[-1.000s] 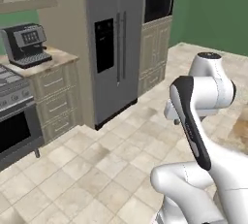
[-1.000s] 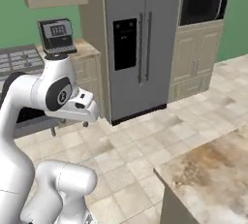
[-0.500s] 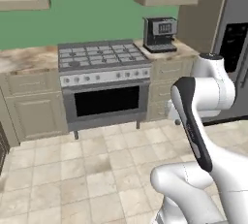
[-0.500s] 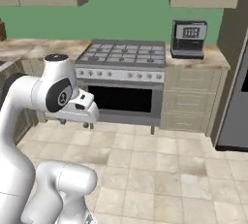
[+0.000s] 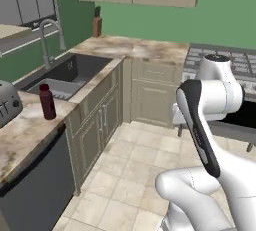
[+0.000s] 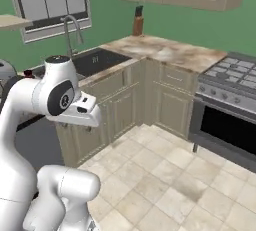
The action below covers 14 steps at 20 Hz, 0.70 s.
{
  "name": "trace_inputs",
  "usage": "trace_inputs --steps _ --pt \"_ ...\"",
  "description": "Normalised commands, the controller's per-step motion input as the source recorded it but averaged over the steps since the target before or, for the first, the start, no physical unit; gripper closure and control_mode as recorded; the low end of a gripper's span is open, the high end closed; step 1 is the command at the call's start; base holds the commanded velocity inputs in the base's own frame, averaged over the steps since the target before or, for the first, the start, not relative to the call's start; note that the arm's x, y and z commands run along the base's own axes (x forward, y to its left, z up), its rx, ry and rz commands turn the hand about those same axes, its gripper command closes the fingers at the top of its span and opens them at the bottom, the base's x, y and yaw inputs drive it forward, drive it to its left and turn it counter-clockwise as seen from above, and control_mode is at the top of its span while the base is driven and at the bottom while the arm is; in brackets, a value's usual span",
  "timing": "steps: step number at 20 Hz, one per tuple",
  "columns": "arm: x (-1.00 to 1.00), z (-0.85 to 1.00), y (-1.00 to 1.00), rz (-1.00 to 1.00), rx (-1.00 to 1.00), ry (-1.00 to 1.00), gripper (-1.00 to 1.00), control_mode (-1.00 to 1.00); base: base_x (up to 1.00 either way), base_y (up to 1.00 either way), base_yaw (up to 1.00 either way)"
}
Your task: Place the drinks on the dining counter in a tight cluster.
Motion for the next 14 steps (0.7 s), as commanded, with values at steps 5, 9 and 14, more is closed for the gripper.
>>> trace_inputs --steps 5,9,14 --pt "0.00 0.00 0.00 0.00 0.00 0.00 -1.00 1.00 0.63 0.25 0.69" --pt "0.00 0.00 0.00 0.00 0.00 0.00 -1.00 1.00 1.00 -0.34 0.21" --pt "0.00 0.00 0.00 0.00 0.00 0.00 -1.00 1.00 1.00 -0.30 0.10"
